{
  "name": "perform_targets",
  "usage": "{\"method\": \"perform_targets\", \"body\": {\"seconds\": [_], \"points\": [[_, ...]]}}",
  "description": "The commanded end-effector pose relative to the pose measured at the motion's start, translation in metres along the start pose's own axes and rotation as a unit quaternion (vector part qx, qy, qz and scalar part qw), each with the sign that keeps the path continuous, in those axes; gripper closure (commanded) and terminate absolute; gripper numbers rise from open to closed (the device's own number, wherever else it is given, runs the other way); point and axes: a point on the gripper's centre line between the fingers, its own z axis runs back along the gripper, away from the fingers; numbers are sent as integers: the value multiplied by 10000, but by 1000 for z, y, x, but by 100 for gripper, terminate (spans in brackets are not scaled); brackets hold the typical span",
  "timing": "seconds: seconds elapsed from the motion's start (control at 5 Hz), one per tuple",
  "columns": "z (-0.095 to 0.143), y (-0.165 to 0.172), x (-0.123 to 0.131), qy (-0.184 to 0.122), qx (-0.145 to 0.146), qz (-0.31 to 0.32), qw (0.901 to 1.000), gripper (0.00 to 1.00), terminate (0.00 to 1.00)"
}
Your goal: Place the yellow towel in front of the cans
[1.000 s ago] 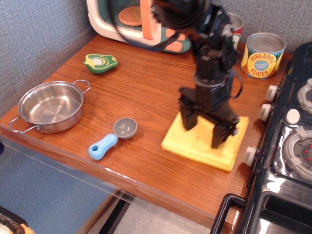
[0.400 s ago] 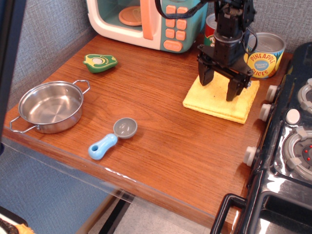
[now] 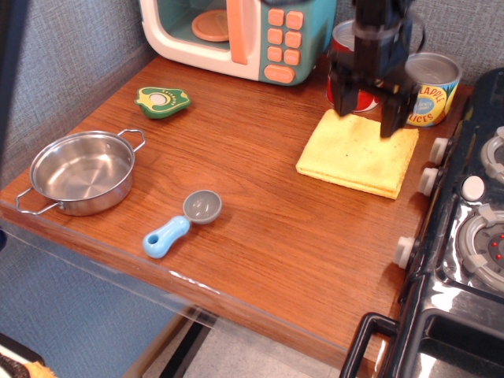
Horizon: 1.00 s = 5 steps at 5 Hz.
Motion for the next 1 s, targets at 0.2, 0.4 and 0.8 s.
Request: {"method": "perform_targets", "body": {"seconds": [0.2,0.4,0.8], "points": [[75,22,-74,-27,292,370,9989,0,0],[61,30,-107,147,273,584,9978,0,0],[60,38,-119,167,219,732,9969,0,0]]}}
